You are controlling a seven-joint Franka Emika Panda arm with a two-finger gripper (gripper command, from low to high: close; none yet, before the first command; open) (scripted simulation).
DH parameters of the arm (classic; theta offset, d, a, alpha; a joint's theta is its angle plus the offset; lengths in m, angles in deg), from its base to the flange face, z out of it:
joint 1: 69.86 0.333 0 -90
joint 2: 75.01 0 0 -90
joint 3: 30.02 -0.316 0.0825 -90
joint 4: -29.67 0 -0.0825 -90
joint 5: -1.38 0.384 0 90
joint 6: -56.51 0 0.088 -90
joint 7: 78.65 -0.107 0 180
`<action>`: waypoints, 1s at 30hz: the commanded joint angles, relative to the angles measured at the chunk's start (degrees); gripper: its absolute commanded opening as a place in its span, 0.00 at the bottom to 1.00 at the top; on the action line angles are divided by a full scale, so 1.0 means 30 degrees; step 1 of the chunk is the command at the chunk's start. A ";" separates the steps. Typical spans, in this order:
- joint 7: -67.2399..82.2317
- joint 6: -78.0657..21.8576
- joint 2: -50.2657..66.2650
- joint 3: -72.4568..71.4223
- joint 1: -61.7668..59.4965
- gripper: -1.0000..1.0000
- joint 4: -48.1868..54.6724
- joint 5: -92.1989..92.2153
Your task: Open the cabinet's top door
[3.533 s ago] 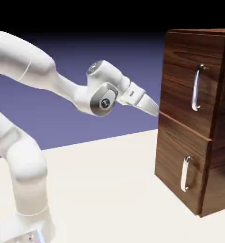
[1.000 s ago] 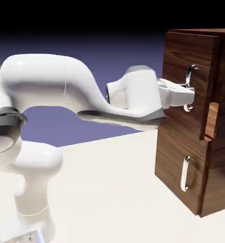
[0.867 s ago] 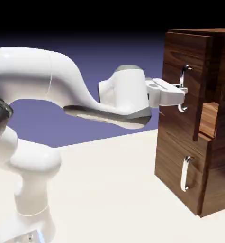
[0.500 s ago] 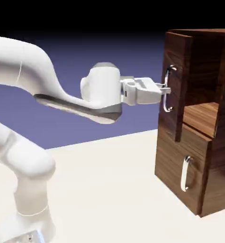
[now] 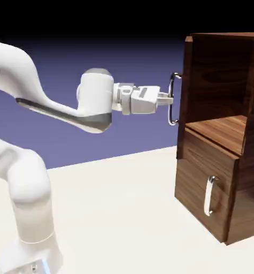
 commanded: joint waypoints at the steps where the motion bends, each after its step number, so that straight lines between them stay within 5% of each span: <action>1: -0.0069 0.0304 -0.0086 -0.0587 -0.0690 0.00 0.0001 0.0334; 16: -0.1244 0.6876 -0.2941 -0.7295 -1.0505 0.00 0.0254 0.3675; 30: 0.5128 -0.2403 -0.4457 -1.1543 -0.7209 0.00 0.0071 1.4718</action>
